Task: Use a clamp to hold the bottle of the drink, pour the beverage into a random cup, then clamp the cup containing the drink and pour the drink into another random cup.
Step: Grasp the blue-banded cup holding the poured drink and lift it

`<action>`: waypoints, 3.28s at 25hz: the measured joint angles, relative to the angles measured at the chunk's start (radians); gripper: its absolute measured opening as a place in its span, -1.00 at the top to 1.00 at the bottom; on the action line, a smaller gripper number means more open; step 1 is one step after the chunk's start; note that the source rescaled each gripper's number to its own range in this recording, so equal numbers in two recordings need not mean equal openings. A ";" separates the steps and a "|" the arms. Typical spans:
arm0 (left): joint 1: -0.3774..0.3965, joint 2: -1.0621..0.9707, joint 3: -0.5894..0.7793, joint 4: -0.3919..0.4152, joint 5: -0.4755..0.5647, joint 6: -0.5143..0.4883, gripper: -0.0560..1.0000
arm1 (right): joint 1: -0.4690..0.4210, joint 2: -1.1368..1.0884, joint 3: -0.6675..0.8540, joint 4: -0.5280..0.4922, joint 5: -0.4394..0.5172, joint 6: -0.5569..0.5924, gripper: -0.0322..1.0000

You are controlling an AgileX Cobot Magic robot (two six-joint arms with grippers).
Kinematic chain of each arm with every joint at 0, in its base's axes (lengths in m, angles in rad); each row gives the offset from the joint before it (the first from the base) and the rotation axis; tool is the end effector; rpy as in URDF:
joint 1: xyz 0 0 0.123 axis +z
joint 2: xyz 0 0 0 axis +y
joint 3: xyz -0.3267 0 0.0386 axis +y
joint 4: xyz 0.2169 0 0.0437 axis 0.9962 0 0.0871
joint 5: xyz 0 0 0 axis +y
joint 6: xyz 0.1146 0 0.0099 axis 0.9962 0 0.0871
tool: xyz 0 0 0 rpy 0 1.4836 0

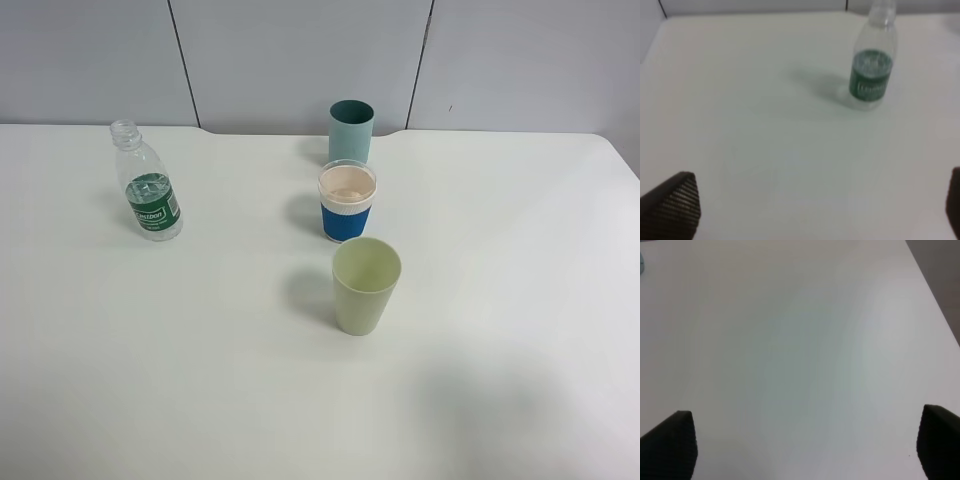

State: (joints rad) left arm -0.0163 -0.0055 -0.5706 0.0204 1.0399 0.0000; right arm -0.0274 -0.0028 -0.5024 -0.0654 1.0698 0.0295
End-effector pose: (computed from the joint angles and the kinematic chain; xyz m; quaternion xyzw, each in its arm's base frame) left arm -0.0619 0.0030 0.2722 0.0061 0.8269 0.0056 0.5623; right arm -0.0563 -0.0051 0.2511 0.0258 0.8534 -0.0321 0.5196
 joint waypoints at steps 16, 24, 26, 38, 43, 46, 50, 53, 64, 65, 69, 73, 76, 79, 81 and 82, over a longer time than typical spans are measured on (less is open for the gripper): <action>0.015 0.000 0.067 -0.012 0.013 0.000 -1.00 | 0.000 0.000 0.000 0.000 0.000 0.000 -0.24; 0.015 0.000 0.067 -0.012 0.013 0.000 -1.00 | 0.000 0.000 0.000 0.000 0.000 0.000 -0.24; 0.015 0.000 0.067 -0.012 0.013 0.000 -1.00 | 0.000 0.000 0.000 0.000 0.000 0.000 -0.24; 0.015 0.000 0.067 -0.012 0.013 0.000 -1.00 | 0.000 0.000 0.000 0.000 0.000 0.000 -0.24; 0.015 0.000 0.067 -0.012 0.013 0.000 -1.00 | 0.000 0.000 0.000 0.000 0.000 0.000 -0.24; 0.015 0.000 0.067 -0.012 0.013 0.000 -1.00 | 0.000 0.000 0.000 0.000 0.000 0.000 -0.24; 0.015 0.000 0.067 -0.012 0.013 0.000 -1.00 | 0.000 0.000 0.000 0.000 0.000 0.000 -0.24; 0.015 0.000 0.067 -0.012 0.013 0.000 -1.00 | 0.000 0.000 0.000 0.000 0.000 0.000 -0.24; 0.015 0.000 0.067 -0.012 0.013 0.000 -1.00 | 0.000 0.000 0.000 0.000 0.000 0.000 -0.24; 0.015 0.000 0.067 -0.012 0.013 0.000 -1.00 | 0.000 0.000 0.000 0.000 0.000 0.000 -0.24; 0.015 0.000 0.067 -0.012 0.013 0.000 -1.00 | 0.000 0.000 0.000 0.000 0.000 0.000 -0.24; 0.015 0.000 0.067 -0.012 0.013 0.000 -1.00 | 0.000 0.002 0.000 0.000 0.000 0.000 -0.24; 0.015 0.000 0.067 -0.012 0.013 0.000 -1.00 | 0.000 0.061 -0.010 -0.001 -0.021 0.000 -0.24; 0.015 0.000 0.067 -0.012 0.013 0.000 -1.00 | 0.000 0.146 -0.032 -0.001 -0.117 0.000 -0.24; 0.015 0.000 0.067 -0.012 0.013 0.000 -1.00 | 0.000 0.204 -0.044 -0.006 -0.189 -0.001 -0.24; 0.015 0.000 0.067 -0.012 0.013 0.000 -1.00 | 0.000 0.235 -0.051 -0.013 -0.214 -0.009 -0.24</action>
State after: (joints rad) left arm -0.0015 -0.0055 -0.5041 0.0087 1.0532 0.0000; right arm -0.0274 0.2323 -0.5530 -0.0787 0.8558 0.0205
